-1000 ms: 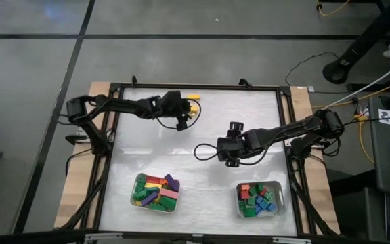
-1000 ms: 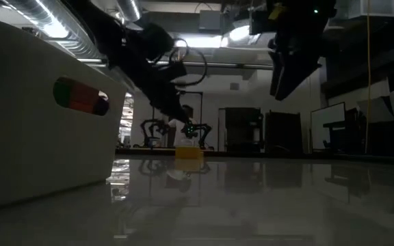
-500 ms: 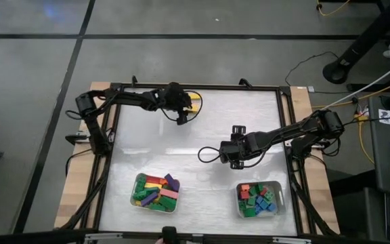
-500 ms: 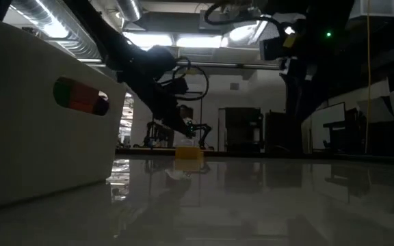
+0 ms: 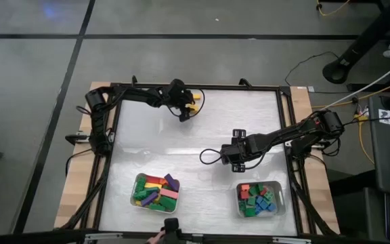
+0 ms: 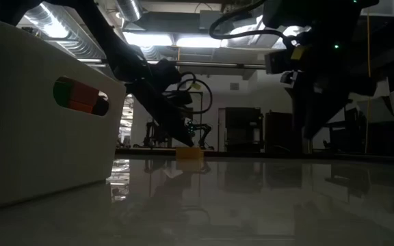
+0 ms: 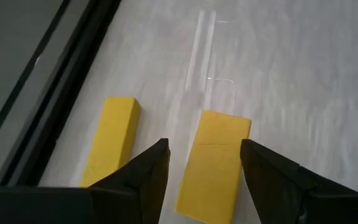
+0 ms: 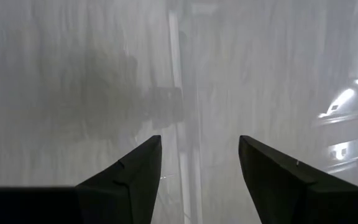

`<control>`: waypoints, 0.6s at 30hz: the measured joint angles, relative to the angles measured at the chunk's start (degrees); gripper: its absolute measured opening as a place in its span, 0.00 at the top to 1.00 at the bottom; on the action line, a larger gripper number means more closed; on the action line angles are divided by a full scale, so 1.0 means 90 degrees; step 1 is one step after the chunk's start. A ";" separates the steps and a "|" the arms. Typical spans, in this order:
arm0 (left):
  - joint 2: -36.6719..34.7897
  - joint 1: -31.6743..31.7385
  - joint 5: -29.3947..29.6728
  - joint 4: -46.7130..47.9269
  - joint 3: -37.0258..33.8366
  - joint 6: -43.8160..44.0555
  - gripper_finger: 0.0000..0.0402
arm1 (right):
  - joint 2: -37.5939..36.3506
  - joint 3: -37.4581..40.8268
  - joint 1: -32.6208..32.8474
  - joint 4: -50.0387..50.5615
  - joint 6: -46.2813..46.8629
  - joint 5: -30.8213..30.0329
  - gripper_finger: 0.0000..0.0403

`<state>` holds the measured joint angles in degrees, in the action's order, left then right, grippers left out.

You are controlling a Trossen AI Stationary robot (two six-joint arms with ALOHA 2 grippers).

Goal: Sort blocks by size
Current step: Put the rectangular yellow block into the white bin

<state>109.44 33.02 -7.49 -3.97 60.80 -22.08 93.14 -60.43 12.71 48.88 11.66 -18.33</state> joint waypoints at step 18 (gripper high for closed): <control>0.0339 0.0101 -0.0413 0.0358 0.0032 0.0097 0.54 | 0.0000 0.0020 0.0000 -0.0289 -0.0236 0.0016 0.47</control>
<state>112.49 33.93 -11.20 -0.74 61.09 -21.20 93.14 -60.25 12.71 46.28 9.54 -18.19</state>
